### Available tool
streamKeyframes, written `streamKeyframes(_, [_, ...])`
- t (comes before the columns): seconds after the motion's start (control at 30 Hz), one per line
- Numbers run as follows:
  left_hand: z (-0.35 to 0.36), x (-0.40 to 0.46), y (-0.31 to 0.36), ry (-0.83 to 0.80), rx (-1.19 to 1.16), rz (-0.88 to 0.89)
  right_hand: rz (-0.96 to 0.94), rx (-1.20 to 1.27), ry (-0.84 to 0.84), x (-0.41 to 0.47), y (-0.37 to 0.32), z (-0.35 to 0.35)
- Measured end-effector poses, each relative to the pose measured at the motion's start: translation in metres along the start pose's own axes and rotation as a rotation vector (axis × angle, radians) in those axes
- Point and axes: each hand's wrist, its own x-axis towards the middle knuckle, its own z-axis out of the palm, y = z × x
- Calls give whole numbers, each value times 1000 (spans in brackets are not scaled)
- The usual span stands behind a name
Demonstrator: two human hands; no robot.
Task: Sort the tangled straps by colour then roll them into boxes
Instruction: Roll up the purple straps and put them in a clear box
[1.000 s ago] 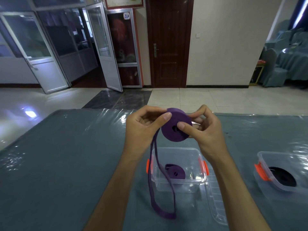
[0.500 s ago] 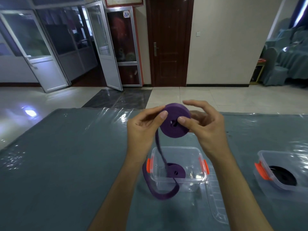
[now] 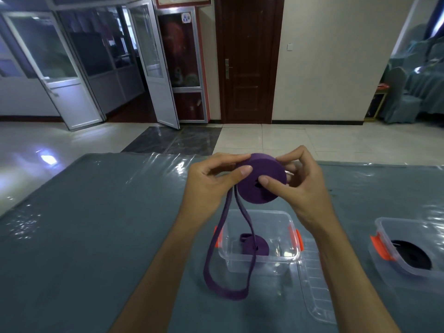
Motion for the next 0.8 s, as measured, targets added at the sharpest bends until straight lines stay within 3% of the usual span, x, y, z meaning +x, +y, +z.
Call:
streamKeyframes(0.1, [4, -3, -3, 113, -10, 2, 17, -43, -48, 1, 2, -3])
streamKeyframes(0.2, [1, -3, -9, 61, -39, -17, -85, -143, 29, 4, 3, -2])
streamKeyframes(0.3, [0, 4, -7, 0, -24, -7, -74, -45, 62, 3, 8, 2])
streamKeyframes(0.47, [10, 1, -3, 141, 24, 21, 16, 24, -18, 5, 5, -2])
streamKeyframes(0.67, [-1, 1, -12, -48, 47, 16, -44, -20, 61, 3, 11, -2])
streamKeyframes(0.8, [10, -1, -7, 122, 3, -12, 49, 33, -57, 1, 13, -4])
